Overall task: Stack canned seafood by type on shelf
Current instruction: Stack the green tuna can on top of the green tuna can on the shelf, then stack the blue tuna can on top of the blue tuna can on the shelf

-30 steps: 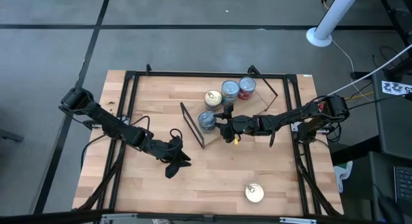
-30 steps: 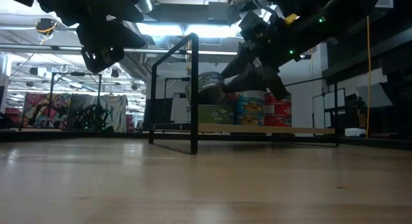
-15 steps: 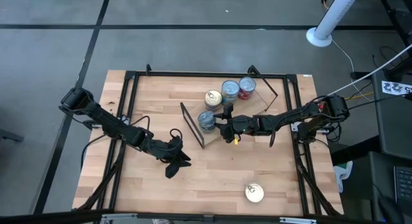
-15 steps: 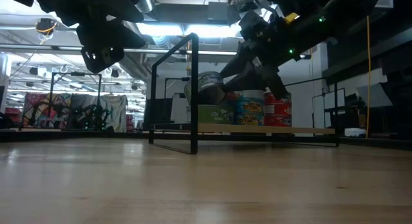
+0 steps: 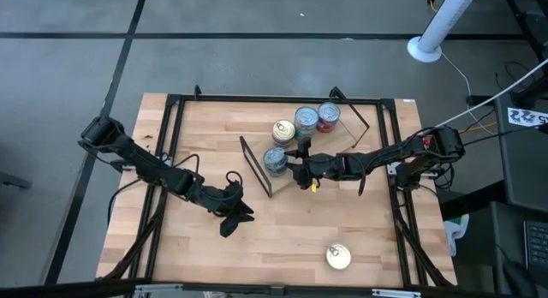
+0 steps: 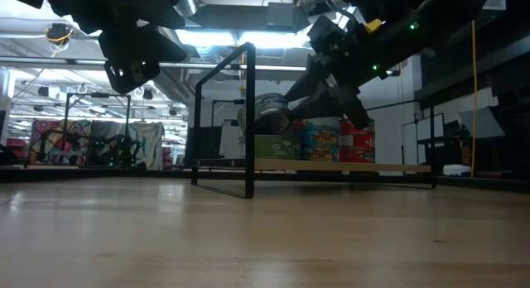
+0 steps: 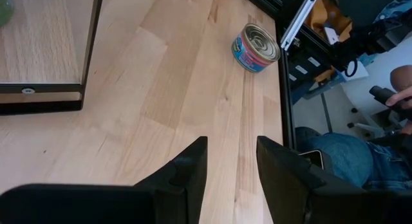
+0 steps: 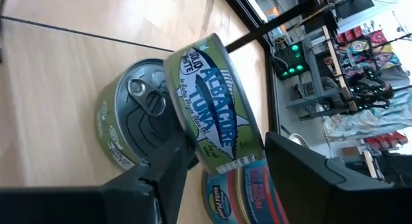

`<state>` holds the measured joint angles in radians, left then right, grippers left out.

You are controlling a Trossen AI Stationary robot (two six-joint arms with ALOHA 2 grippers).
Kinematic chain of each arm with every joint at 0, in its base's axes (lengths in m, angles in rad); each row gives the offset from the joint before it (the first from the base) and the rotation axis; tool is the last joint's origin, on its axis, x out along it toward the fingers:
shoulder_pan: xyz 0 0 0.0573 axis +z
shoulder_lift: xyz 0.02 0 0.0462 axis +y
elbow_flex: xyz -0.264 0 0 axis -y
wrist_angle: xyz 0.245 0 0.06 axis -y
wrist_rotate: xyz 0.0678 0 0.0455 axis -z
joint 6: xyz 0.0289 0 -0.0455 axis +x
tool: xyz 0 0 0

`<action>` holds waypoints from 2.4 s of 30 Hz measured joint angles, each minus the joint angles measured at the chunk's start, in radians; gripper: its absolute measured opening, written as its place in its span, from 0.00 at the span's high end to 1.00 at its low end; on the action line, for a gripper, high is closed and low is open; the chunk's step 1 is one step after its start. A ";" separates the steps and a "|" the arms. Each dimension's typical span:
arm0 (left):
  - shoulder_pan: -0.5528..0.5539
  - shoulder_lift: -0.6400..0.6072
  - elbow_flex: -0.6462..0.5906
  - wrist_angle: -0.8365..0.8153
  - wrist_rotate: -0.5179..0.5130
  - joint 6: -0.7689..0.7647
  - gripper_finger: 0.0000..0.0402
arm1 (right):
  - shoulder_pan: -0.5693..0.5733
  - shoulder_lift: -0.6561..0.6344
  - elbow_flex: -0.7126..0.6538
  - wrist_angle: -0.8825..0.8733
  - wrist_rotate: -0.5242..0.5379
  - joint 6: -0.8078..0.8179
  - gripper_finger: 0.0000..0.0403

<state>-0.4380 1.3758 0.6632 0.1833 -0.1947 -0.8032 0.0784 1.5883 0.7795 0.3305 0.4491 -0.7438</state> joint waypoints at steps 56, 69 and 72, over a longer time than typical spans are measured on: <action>-0.002 0.255 0.314 0.371 -0.050 0.589 0.68 | 0.579 -0.003 0.359 -0.869 0.673 0.338 0.49; 0.022 0.559 0.710 0.348 -0.048 0.868 0.68 | 0.730 -0.005 0.516 -1.476 0.132 1.195 0.49; 0.026 0.629 0.806 0.324 -0.018 0.940 0.68 | 0.742 -0.005 0.516 -1.542 0.018 1.307 0.49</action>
<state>-0.4117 2.0052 1.4687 0.5069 -0.2123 0.1367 0.8206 1.5837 1.2957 -1.2118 0.4674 0.5634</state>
